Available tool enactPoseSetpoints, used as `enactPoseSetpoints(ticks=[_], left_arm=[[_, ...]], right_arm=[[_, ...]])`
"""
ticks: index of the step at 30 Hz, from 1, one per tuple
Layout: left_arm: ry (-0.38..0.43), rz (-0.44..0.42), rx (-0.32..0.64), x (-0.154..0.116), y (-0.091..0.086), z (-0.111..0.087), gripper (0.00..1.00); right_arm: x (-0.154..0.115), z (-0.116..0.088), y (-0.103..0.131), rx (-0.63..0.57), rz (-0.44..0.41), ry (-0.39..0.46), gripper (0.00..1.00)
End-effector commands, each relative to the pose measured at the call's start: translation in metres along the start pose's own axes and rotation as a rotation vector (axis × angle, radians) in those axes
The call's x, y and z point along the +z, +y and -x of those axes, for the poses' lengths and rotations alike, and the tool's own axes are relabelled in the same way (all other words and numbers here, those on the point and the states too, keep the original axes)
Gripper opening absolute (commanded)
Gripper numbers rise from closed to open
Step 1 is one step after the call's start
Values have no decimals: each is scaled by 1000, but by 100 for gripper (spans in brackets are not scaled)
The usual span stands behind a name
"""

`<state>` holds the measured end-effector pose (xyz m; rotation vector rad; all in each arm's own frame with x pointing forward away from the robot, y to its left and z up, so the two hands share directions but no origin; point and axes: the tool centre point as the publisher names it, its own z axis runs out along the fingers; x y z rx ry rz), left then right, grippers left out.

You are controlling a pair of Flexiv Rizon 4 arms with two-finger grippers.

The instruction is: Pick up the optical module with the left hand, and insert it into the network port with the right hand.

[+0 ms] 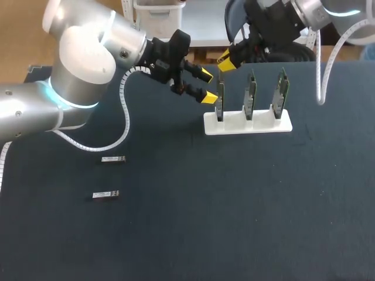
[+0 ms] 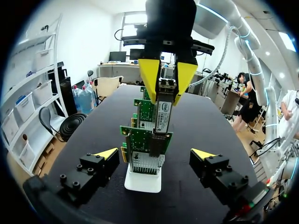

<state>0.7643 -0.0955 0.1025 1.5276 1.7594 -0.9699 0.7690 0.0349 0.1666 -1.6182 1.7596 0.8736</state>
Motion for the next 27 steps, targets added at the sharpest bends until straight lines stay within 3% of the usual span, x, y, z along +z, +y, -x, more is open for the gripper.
enactPoseSetpoints(ticks=[1,27], left_arm=[[5,-5,-1,1,2,1,100],[5,-5,-1,1,2,1,100]], right_arm=[[-2,0,5,-9,-19,-15,0],[0,-1,8,-23,-23,7,0]])
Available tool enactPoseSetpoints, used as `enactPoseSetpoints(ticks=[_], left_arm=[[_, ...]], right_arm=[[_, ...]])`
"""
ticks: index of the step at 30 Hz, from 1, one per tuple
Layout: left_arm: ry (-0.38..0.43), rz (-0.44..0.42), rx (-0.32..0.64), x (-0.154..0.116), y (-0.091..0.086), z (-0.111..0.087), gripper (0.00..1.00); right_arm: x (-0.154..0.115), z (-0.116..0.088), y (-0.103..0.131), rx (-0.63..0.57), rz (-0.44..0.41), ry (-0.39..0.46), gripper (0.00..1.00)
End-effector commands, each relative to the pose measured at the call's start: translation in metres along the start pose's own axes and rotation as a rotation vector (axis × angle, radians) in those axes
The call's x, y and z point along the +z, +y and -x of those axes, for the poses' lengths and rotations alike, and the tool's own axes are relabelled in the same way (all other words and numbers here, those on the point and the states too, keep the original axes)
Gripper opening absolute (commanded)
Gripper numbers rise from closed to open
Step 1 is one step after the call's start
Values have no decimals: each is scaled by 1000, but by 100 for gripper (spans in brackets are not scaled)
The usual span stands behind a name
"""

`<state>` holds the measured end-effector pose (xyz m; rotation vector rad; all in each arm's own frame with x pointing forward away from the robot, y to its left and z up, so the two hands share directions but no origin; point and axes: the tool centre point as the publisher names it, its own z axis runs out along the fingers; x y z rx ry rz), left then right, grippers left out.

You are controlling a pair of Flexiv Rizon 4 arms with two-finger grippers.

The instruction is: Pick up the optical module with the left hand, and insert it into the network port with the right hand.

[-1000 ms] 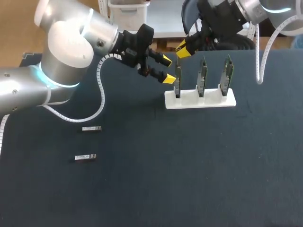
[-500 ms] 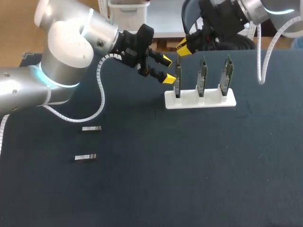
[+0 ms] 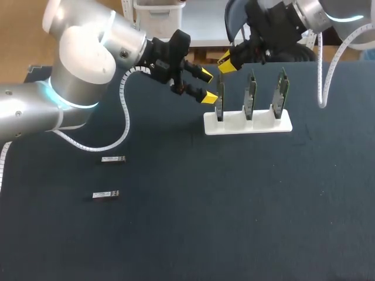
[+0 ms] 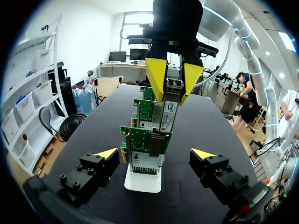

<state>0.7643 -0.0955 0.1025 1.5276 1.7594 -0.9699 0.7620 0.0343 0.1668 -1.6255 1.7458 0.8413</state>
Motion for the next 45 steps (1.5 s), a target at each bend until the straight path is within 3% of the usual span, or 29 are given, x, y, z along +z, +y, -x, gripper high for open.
enactPoseSetpoints(ticks=[1,38,45], left_arm=[[5,-5,-1,1,2,1,100],[5,-5,-1,1,2,1,100],[5,-5,-1,1,2,1,100]], right_arm=[[1,0,1,-2,-4,1,0],[4,-4,-9,-2,16,-1,0],[-3,4,-8,-30,11,-20,0]])
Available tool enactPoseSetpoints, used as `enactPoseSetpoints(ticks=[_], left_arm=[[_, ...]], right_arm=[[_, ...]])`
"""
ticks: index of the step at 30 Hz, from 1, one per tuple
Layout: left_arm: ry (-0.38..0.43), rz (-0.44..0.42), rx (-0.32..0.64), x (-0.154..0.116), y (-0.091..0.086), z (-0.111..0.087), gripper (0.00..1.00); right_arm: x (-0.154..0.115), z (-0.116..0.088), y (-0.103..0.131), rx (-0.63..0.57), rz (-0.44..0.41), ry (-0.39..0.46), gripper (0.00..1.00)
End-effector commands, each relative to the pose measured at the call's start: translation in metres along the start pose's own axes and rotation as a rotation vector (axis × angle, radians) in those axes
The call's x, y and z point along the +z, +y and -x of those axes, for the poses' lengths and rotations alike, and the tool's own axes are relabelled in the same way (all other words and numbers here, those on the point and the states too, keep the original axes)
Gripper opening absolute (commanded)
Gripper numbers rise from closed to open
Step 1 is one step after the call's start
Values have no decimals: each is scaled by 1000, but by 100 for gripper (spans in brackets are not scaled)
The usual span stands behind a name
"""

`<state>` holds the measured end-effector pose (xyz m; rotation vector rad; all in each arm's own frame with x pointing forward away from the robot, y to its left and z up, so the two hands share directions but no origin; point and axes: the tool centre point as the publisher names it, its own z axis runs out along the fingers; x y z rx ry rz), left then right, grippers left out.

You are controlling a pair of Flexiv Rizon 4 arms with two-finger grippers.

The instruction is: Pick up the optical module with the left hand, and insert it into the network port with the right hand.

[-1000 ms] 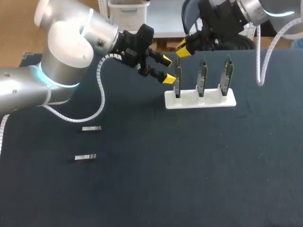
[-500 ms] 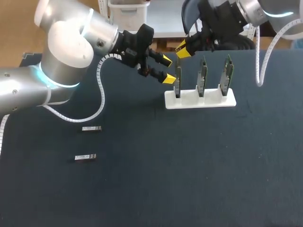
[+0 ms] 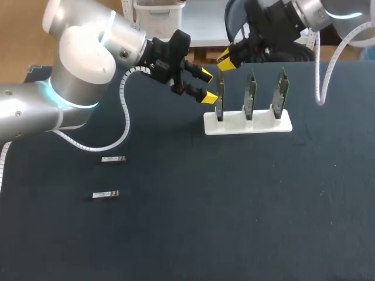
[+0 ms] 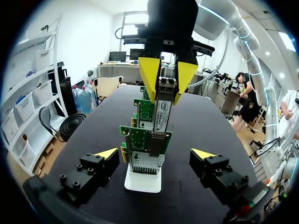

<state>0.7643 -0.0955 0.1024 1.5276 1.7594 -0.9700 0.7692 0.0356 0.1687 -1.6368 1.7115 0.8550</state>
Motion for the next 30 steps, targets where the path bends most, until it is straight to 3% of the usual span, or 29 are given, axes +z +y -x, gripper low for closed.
enactPoseSetpoints(ticks=[1,30], left_arm=[[5,-5,-1,1,2,1,100],[5,-5,-1,1,2,1,100]], right_arm=[[-3,2,-1,-11,-3,-2,0],[5,-7,2,-21,27,35,0]])
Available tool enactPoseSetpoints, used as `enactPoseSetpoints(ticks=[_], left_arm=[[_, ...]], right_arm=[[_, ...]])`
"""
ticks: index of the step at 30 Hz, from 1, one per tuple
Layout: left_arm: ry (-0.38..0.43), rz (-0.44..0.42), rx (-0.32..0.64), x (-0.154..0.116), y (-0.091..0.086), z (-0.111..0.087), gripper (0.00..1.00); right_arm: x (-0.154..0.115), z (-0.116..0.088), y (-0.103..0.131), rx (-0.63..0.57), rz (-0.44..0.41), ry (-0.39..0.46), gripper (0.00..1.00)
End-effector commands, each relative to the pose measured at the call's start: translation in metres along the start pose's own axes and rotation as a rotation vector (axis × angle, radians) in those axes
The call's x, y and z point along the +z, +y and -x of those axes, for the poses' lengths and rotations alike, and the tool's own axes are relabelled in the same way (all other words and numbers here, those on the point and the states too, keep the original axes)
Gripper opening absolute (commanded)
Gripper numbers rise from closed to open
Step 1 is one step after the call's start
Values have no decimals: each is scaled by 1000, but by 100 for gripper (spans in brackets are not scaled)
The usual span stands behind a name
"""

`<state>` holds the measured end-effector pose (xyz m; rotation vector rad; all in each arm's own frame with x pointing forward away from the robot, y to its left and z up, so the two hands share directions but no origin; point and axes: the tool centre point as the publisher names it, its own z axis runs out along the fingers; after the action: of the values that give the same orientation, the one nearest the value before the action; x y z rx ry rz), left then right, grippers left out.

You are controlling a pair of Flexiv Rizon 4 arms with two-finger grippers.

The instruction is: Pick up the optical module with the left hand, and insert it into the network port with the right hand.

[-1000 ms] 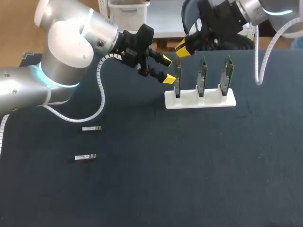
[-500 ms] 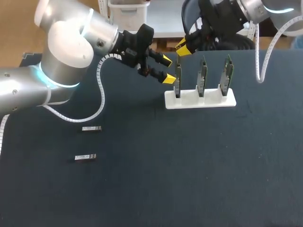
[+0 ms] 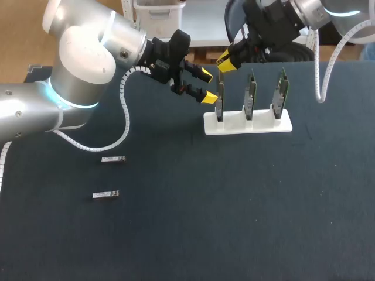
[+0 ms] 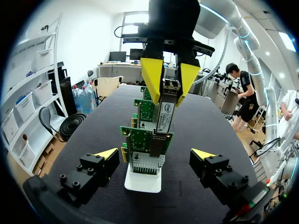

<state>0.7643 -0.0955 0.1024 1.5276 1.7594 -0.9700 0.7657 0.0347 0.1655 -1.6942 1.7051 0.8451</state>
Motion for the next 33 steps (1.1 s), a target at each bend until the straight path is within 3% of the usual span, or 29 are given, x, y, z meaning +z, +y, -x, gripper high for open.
enactPoseSetpoints(ticks=[1,14,33], left_arm=[[5,-5,-1,1,2,1,100],[5,-5,-1,1,2,1,100],[5,-5,-1,1,2,1,100]], right_arm=[[4,-4,-2,10,1,1,0],[-3,5,-3,-16,-17,-27,0],[1,-3,-7,15,-1,-30,0]])
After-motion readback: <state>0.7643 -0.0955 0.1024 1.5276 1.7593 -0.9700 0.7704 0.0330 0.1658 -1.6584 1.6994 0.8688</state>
